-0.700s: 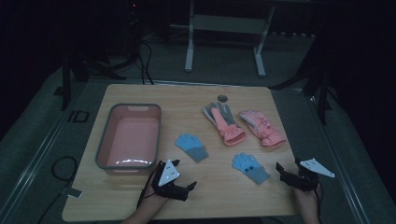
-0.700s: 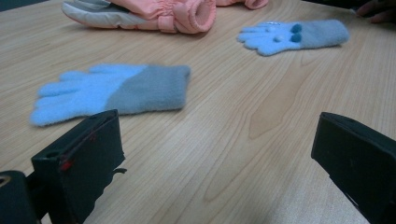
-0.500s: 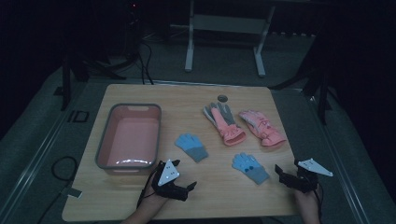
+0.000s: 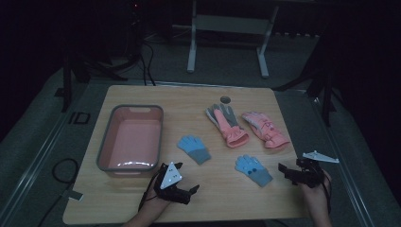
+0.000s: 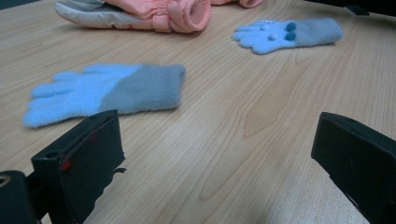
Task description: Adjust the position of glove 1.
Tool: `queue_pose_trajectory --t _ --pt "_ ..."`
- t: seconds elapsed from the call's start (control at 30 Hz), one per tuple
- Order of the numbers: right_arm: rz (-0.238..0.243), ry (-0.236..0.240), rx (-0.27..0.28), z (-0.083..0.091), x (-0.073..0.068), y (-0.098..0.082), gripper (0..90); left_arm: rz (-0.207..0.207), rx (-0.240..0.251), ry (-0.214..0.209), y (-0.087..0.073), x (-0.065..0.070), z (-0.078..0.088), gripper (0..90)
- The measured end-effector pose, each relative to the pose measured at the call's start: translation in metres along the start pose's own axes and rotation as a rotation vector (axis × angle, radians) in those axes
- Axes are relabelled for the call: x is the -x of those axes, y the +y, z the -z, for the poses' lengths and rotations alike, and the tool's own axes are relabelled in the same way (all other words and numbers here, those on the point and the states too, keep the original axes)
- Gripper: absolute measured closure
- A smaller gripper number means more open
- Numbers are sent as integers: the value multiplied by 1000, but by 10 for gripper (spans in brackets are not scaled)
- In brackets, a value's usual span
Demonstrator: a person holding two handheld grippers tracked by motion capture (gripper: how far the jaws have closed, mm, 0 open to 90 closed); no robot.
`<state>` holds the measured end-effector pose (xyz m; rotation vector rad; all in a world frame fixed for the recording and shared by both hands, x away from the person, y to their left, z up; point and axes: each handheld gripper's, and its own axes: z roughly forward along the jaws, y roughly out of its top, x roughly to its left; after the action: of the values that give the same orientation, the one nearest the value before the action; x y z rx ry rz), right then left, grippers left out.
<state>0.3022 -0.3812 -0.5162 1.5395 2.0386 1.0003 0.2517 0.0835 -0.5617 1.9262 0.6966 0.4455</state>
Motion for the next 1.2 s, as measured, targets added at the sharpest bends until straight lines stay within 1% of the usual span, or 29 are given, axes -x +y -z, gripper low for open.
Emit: queue_pose_trajectory --t 0.1,0.13,0.2,0.27,0.37,0.43,0.47,0.5,0.57,0.6,0.7,0.73,0.77,0.8,0.93,0.97,1.0,1.03,1.2 --pt "22 25 -27 -1 -9 9 128 4 -3 0 0 -1 0 23" --pt "36 38 -35 -2 -12 12 127 4 -3 0 0 -1 0 23" --pt "63 42 -51 -3 -19 18 126 0 -3 3 0 0 0 23" --pt "85 69 -54 -4 -25 24 127 -4 -3 3 0 0 0 23" --pt "116 74 -56 -5 -33 33 144 -1 -2 2 0 0 0 23" --pt "131 77 -63 -6 -38 39 167 -1 -1 2 0 0 0 23" --pt "140 85 -67 -8 -41 42 173 -1 -2 1 0 0 0 23" --pt "149 93 -66 -9 -44 44 209 -1 -2 0 0 0 0 23" --pt "168 106 -62 -12 -51 50 223 -1 -2 -1 0 0 0 23" --pt "180 115 -62 -14 -54 53 248 -2 0 -3 0 0 0 23" --pt "208 138 -56 -19 -65 62 277 -11 0 0 0 1 0 23" --pt "208 138 -56 -19 -65 62 277 -11 0 0 0 1 0 23" --pt "234 152 -57 -23 -75 70 288 -13 0 -1 0 1 0 23" --pt "241 157 -53 -25 -79 72 308 -13 -1 -2 0 1 0 23" --pt "280 194 -66 -37 -97 86 318 -12 0 -3 0 1 0 23" --pt "287 200 -68 -40 -101 89 319 -12 0 -4 0 1 0 23" --pt "287 200 -68 -40 -101 89 319 -12 0 -4 0 1 0 23" --pt "303 216 -75 -46 -110 95 319 -13 0 -4 0 1 0 23" --pt "330 260 -91 -63 -131 103 333 -19 -2 -4 0 2 0 23"
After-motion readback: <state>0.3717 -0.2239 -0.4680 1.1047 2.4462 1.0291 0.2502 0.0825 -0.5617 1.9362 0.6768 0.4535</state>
